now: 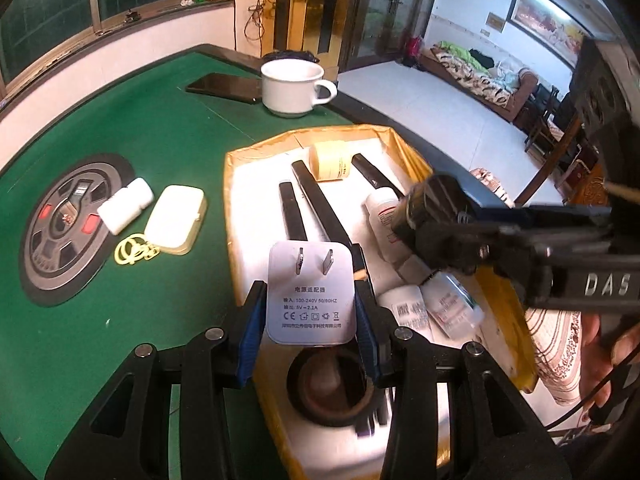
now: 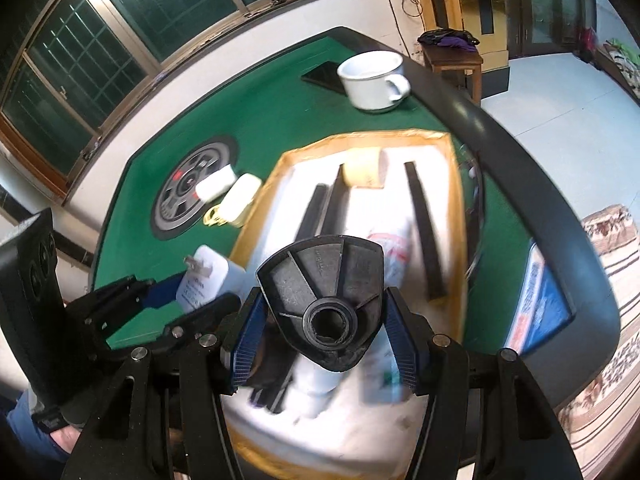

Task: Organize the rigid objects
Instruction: 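Lower charger and black part into the tray and open both grippers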

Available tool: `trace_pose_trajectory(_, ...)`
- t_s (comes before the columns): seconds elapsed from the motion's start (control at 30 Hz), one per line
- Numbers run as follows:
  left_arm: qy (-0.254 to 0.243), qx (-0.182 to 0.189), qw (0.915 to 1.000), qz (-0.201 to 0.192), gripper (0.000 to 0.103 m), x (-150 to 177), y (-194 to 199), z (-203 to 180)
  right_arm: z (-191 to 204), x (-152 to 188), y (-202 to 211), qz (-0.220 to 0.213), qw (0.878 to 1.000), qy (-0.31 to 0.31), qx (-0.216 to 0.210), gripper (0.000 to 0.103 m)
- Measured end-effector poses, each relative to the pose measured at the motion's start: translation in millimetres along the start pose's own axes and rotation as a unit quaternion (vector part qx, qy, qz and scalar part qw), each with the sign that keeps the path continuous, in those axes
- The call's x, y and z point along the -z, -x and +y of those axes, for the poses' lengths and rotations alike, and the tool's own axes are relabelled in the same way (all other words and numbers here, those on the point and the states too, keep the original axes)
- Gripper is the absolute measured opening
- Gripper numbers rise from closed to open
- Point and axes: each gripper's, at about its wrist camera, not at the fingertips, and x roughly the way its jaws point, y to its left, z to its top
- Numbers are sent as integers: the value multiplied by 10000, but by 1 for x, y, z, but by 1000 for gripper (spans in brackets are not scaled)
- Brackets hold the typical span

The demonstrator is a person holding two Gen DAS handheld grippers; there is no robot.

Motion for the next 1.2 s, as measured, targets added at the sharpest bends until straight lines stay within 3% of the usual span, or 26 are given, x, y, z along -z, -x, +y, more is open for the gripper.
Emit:
trace_pose_trajectory(0.47,-49,-155,9995,284,39,-2,-26,-7,-26,-52,-53,203,9991,158,332,54)
trace_pose_trajectory(1.2,-574,-436,9972,200,39,6,-27,-20,-24,-65,-72,269,9982,311,432,53)
